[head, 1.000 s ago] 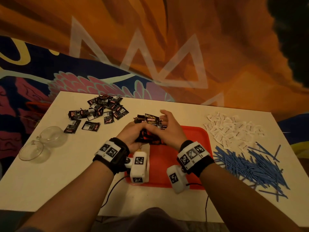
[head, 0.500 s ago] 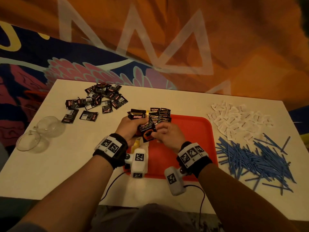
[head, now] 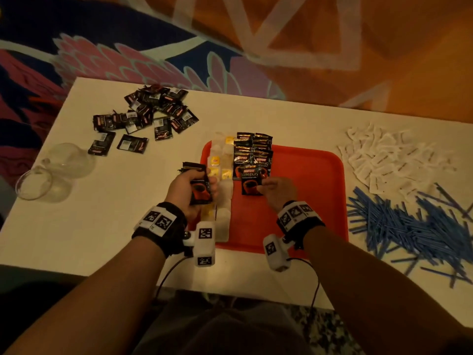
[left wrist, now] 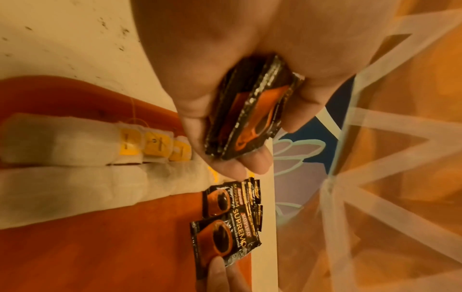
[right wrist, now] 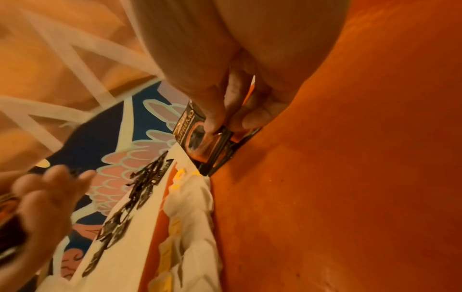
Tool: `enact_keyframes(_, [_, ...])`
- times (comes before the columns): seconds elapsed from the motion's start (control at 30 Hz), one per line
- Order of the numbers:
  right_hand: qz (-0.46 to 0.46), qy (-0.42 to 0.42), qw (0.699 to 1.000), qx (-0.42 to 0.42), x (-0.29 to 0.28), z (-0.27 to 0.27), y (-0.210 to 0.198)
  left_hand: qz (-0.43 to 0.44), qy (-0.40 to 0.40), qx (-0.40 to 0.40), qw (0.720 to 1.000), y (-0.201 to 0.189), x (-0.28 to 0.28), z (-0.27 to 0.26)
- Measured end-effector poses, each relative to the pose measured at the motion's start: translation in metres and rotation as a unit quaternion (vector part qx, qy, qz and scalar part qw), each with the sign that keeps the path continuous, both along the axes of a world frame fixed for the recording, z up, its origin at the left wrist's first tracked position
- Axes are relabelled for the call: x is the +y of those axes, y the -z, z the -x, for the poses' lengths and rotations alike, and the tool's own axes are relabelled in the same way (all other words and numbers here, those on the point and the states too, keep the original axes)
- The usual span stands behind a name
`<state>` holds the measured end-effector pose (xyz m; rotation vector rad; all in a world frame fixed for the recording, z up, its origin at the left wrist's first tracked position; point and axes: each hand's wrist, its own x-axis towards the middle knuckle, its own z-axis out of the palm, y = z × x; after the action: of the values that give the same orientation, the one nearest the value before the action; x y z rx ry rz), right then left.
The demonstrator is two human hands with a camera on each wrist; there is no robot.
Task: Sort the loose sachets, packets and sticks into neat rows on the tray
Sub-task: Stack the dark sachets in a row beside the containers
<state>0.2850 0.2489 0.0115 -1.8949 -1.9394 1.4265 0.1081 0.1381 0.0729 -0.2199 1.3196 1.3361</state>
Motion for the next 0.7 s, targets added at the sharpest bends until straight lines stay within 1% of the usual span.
enact_keyframes(0.13, [0.020, 0.017, 1.000, -0.014, 0.009, 0.018, 0.012, 0.017, -0.009, 0.023, 1.000, 0.011, -0.013, 0.004])
enact_keyframes(0.27, [0.020, 0.052, 0.998, 0.003, 0.014, 0.037, 0.026, 0.033, -0.005, 0.060, 0.998, 0.022, -0.022, 0.013])
enact_keyframes(0.47, [0.016, 0.100, 0.995, -0.012, 0.014, 0.049, 0.036, 0.036, -0.015, 0.061, 0.997, 0.029, -0.033, 0.024])
enact_keyframes(0.7, [-0.007, 0.077, 0.995, -0.057, 0.012, 0.048, 0.036, 0.038, -0.003, 0.071, 0.997, 0.033, -0.038, 0.027])
